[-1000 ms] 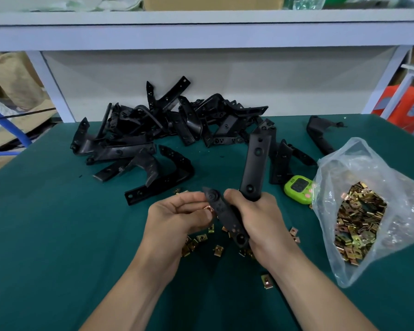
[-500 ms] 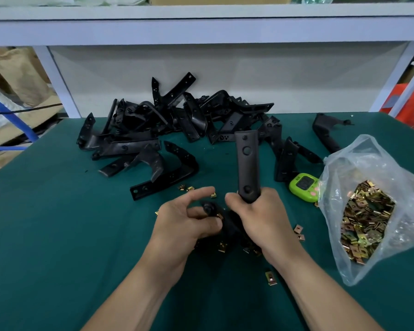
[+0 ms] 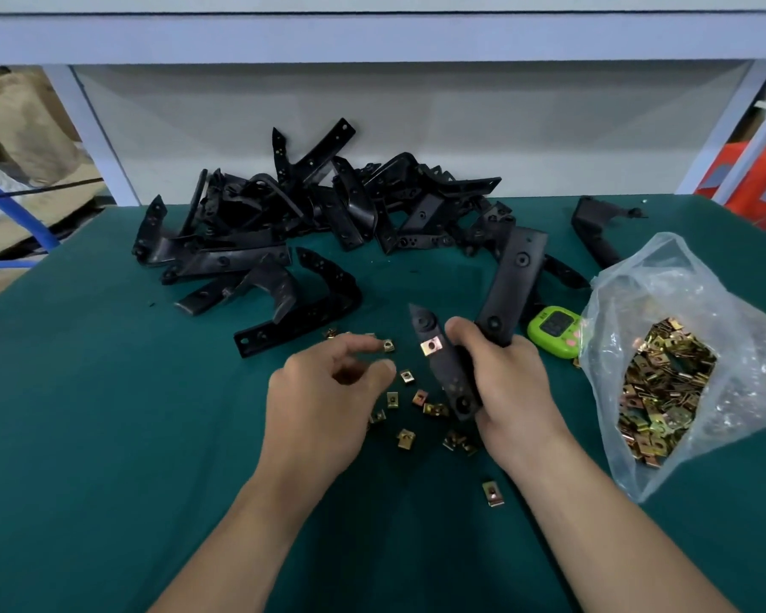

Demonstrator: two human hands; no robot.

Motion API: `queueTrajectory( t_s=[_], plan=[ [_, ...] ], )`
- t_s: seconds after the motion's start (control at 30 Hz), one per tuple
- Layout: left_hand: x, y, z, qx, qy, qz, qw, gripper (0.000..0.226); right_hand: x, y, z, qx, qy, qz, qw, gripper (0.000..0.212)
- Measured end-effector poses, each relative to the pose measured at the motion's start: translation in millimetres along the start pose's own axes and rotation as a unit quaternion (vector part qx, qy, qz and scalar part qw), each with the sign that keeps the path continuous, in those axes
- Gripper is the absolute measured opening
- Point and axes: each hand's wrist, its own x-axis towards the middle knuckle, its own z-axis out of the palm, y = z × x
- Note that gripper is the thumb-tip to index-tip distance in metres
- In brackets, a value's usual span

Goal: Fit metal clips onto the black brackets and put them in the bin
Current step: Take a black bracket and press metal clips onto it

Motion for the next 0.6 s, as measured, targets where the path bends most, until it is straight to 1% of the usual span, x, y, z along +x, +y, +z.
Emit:
queueTrajectory(
  t_s=[0.07,0.17,0.23,0.3,0.37,0.43,0.53,0.6],
  plan=[
    [-2.1,-2.4,-0.3,0.061,-0.002,0.021,0.998,0.017,-1.9,-1.8,-0.1,0.038,0.006,0.023,0.999,0.031],
    [-2.7,-7.3,2.0,0.170,-0.004,0.090,0.981,0.028,-7.9,-3.7,1.3,0.094,-0.004,0.060,0.994,0.051],
    [-2.8,-10.9,5.2,0.222,-0.035,0.123,0.967,0.027,-11.1,-5.1,1.2,0.115,-0.009,0.069,0.991,0.054],
    [-2.7,-13.4,6.5,0.249,-0.058,0.118,0.960,0.021,-13.6,-6.4,1.7,0.111,-0.009,0.069,0.991,0.049],
    [-1.4,-14.8,5.3,0.252,-0.056,0.111,0.960,0.014,-16.4,-7.3,3.6,0.105,-0.010,0.072,0.992,0.037],
    [-0.9,-14.0,3.8,0.248,-0.042,0.122,0.960,0.010,-18.3,-8.0,5.1,0.107,-0.008,0.077,0.991,0.031],
    [-3.9,-12.0,3.3,0.224,-0.020,0.116,0.967,0.019,-20.4,-9.0,5.8,0.110,-0.006,0.086,0.990,0.028],
    [-6.2,-10.2,4.8,0.168,-0.013,0.086,0.982,0.021,-21.3,-9.8,5.7,0.117,-0.007,0.092,0.989,0.028]
  ],
)
